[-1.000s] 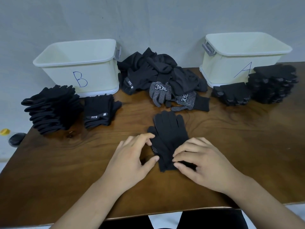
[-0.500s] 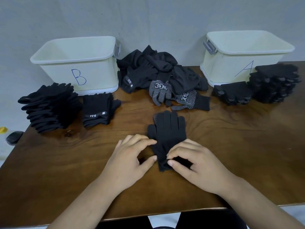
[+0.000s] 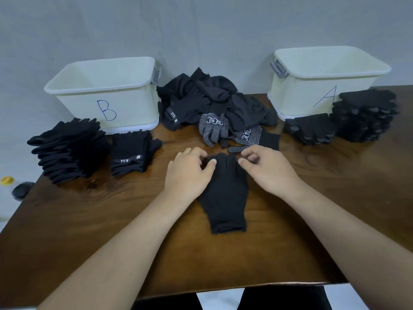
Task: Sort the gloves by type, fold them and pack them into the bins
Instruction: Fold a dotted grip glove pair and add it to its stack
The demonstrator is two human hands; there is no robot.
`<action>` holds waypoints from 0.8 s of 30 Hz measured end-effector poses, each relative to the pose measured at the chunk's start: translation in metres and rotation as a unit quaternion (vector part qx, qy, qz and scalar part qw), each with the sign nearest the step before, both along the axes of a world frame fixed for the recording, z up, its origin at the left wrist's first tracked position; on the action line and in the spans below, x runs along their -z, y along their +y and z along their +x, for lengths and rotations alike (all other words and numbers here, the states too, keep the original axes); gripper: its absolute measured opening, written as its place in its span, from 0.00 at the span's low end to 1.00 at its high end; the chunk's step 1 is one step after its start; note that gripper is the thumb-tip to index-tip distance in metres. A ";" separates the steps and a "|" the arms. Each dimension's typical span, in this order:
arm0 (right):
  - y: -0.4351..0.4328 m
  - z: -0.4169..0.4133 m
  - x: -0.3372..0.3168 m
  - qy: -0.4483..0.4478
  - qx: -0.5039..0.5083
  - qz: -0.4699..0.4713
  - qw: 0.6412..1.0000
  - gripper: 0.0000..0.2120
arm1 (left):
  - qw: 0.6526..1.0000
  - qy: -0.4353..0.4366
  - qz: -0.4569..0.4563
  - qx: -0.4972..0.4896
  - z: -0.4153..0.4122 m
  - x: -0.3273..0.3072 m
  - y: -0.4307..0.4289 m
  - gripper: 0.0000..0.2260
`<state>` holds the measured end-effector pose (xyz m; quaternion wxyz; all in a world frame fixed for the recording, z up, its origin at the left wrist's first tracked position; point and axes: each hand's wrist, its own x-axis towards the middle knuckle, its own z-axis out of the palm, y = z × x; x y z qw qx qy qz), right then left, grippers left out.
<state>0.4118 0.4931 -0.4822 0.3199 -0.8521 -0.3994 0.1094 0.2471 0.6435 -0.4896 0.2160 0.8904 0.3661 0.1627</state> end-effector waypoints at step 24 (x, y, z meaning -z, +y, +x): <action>0.011 0.004 0.028 -0.125 -0.011 0.048 0.991 0.09 | 0.995 -0.065 0.021 0.071 0.037 0.011 0.019 0.02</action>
